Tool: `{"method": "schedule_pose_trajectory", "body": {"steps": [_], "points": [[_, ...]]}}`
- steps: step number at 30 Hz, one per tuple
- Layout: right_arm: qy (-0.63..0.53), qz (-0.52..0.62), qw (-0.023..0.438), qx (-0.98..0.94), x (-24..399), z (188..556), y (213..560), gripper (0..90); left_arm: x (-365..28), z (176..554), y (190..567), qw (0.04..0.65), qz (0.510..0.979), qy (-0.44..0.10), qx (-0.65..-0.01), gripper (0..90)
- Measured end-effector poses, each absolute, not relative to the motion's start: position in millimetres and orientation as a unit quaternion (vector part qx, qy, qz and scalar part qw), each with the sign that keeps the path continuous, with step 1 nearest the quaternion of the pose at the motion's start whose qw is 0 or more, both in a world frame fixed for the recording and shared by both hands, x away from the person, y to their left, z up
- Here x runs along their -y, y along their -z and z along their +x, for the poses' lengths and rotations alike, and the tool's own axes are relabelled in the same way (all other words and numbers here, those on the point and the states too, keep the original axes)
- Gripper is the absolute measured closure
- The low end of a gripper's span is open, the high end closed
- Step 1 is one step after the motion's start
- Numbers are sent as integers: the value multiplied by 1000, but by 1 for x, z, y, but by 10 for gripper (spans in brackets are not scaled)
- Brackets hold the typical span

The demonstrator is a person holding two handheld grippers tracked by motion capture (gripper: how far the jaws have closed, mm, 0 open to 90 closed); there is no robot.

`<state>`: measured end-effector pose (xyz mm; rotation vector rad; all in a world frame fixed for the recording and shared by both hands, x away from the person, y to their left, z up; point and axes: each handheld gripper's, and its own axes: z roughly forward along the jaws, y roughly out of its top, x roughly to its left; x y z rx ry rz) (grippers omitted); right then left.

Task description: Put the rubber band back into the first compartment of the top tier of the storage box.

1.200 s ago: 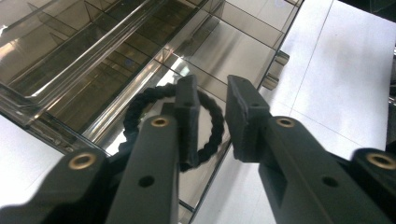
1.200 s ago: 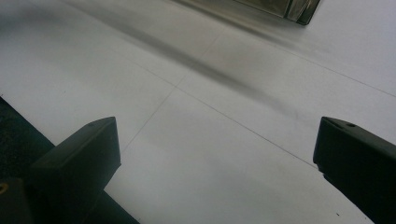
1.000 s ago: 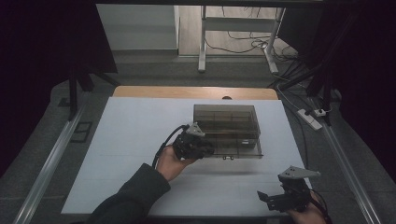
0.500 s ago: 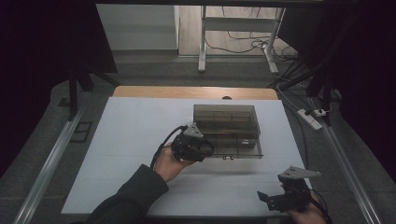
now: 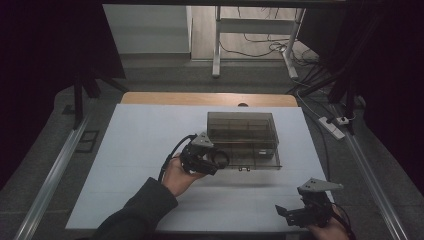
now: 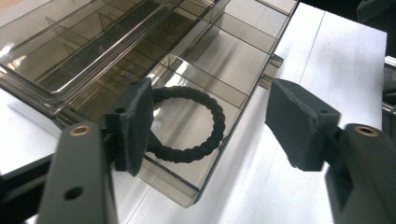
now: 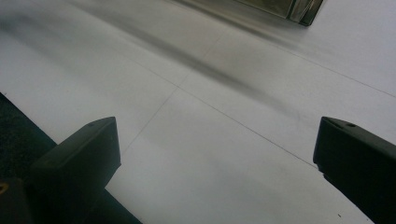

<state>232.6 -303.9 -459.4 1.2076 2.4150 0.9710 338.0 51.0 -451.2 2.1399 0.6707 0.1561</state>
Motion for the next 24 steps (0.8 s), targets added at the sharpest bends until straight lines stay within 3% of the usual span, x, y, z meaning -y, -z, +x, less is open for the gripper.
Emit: {"method": "schedule_pose_trajectory", "body": {"steps": [13, 24], "points": [[-340, 417, 132, -833, 305, 233, 459, 3, -59, 336, 449, 443, 847, -43, -291, 169], [-342, 417, 131, -832, 305, 232, 459, 3, -58, 329, 447, 440, 856, -38, -267, 97]]}}
